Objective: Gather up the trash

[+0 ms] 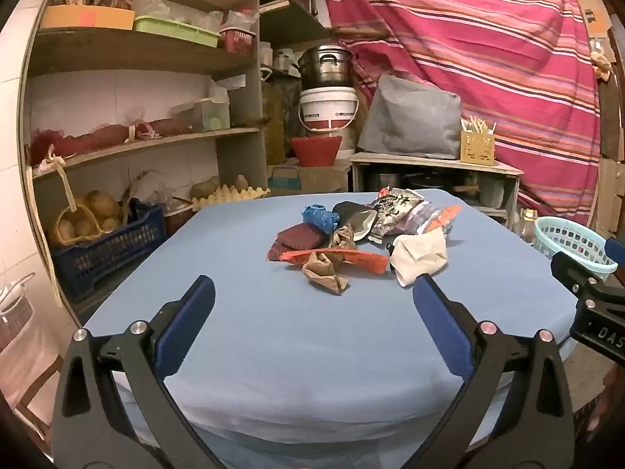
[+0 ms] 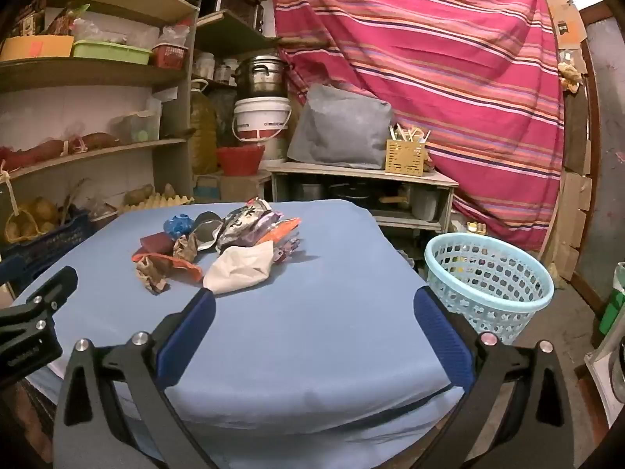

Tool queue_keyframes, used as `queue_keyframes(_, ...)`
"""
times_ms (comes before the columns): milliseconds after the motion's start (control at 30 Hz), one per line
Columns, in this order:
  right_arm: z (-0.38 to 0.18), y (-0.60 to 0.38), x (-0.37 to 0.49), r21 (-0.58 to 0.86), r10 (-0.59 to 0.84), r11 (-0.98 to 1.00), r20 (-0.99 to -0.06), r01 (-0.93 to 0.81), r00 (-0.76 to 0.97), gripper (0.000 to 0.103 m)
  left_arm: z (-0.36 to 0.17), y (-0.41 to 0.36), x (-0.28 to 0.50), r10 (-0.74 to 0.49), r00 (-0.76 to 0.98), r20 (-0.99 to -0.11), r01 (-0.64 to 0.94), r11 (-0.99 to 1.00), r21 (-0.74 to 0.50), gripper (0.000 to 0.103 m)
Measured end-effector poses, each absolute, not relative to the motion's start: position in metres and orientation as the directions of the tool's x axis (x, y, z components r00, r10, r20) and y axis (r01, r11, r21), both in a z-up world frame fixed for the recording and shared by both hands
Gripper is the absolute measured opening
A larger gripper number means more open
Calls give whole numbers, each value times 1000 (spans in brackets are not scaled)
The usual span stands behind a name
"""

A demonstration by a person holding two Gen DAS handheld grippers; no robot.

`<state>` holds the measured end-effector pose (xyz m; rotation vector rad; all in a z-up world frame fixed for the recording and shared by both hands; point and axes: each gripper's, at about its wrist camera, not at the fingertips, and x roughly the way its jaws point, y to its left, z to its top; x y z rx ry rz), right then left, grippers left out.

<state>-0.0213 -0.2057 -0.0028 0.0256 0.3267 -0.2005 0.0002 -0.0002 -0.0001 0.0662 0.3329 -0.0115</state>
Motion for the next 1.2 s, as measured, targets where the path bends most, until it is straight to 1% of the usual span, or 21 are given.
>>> queue_keyframes(400, -6, -201, -15, -16, -198, 979, -322, 204, 926, 99, 4, 0, 1, -3, 947, -322, 24, 998, 59, 98)
queue_keyframes(433, -3, -208, -19, 2, -194, 979, -314, 205, 929, 99, 5, 1, 1, -5, 947, -322, 25, 998, 58, 98)
queue_keyframes(633, -3, -209, -21, 3, -193, 979, -319, 205, 928, 99, 8, 8, 6, -8, 945, -328, 27, 998, 53, 98)
queue_keyframes(700, -4, -210, -21, 3, -194, 979, -319, 205, 928, 99, 2, -3, 2, 4, 948, -318, 20, 997, 70, 98)
queue_keyframes(1200, -4, -210, -21, 3, -194, 979, -318, 206, 928, 99, 4, -2, 0, 1, 947, -321, 21, 998, 65, 98)
